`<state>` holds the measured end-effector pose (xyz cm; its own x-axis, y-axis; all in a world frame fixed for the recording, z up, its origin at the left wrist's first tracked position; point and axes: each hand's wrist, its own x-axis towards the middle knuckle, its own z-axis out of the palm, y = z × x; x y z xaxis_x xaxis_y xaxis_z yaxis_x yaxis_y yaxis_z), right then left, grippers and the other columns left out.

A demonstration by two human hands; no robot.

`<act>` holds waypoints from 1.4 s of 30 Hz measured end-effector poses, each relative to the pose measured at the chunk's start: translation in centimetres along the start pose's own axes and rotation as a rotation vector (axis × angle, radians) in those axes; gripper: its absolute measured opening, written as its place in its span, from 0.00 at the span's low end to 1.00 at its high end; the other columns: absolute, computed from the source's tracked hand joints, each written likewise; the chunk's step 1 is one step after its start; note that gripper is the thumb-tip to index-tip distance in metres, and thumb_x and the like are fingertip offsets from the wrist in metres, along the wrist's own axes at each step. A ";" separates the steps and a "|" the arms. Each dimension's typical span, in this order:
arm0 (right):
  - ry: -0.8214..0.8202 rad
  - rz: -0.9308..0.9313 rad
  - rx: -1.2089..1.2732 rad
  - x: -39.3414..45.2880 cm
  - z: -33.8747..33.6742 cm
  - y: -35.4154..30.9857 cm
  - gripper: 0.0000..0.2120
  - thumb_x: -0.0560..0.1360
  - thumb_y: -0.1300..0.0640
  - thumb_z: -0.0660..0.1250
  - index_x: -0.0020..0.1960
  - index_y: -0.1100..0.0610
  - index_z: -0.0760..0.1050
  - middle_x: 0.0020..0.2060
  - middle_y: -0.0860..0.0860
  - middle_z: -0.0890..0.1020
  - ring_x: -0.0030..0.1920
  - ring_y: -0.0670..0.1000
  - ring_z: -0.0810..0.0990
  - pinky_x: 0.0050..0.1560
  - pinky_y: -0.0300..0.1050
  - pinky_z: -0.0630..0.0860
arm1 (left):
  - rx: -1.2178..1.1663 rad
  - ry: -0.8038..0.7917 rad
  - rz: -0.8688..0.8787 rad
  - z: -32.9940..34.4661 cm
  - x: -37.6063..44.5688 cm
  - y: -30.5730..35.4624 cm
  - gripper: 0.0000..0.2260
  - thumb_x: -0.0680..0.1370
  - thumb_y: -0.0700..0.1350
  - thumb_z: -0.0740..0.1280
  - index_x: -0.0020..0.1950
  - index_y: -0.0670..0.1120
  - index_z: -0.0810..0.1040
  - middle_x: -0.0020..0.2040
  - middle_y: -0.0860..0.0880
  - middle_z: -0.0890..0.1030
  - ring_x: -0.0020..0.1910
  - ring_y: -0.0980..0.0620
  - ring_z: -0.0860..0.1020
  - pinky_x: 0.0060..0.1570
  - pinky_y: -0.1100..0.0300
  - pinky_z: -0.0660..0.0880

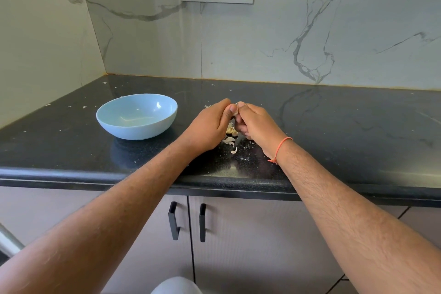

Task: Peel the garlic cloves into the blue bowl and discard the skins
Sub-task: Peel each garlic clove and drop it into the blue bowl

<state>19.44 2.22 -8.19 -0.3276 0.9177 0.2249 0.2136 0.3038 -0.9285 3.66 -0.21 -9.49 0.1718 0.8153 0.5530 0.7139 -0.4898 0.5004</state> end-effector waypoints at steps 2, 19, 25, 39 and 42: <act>0.007 0.009 0.009 0.0 0.2 0.0 0.19 0.88 0.50 0.54 0.40 0.55 0.69 0.23 0.41 0.68 0.23 0.41 0.64 0.28 0.37 0.61 | 0.005 0.008 -0.004 -0.1 0.0 0.1 0.18 0.89 0.53 0.53 0.48 0.44 0.73 0.38 0.50 0.76 0.36 0.53 0.74 0.38 0.59 0.69; 0.245 0.045 0.152 0.8 -0.7 0.8 0.18 0.87 0.50 0.55 0.46 0.54 0.79 0.30 0.48 0.76 0.27 0.46 0.66 0.26 0.39 0.61 | 0.199 -0.067 -0.066 -2.2 -1.0 -0.8 0.14 0.80 0.60 0.71 0.44 0.50 0.80 0.36 0.55 0.81 0.34 0.61 0.76 0.37 0.61 0.71; 0.228 0.036 0.128 0.8 -0.7 0.9 0.18 0.87 0.50 0.55 0.51 0.56 0.81 0.32 0.48 0.77 0.27 0.46 0.66 0.25 0.38 0.62 | 0.181 -0.047 -0.087 -3.2 -1.1 -1.3 0.11 0.80 0.59 0.71 0.52 0.52 0.82 0.39 0.55 0.81 0.36 0.61 0.76 0.38 0.64 0.71; 0.190 0.087 0.083 1.1 -0.8 1.2 0.15 0.86 0.51 0.60 0.53 0.58 0.81 0.36 0.51 0.80 0.28 0.46 0.69 0.25 0.38 0.65 | 0.264 -0.326 -0.206 -2.2 -0.1 -3.6 0.28 0.85 0.60 0.49 0.77 0.47 0.73 0.77 0.47 0.73 0.78 0.46 0.67 0.77 0.43 0.64; 0.093 0.169 -0.077 2.3 -0.7 0.8 0.08 0.83 0.53 0.65 0.54 0.56 0.81 0.38 0.51 0.81 0.31 0.47 0.71 0.25 0.39 0.67 | 0.270 -0.342 -0.182 -2.3 -0.1 -3.6 0.27 0.84 0.61 0.49 0.71 0.50 0.79 0.74 0.50 0.77 0.74 0.48 0.71 0.73 0.43 0.68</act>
<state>19.49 4.75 -8.21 -0.1949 0.9760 0.0973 0.3296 0.1586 -0.9307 -0.42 0.78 -9.80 0.2085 0.9577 0.1982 0.8966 -0.2681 0.3524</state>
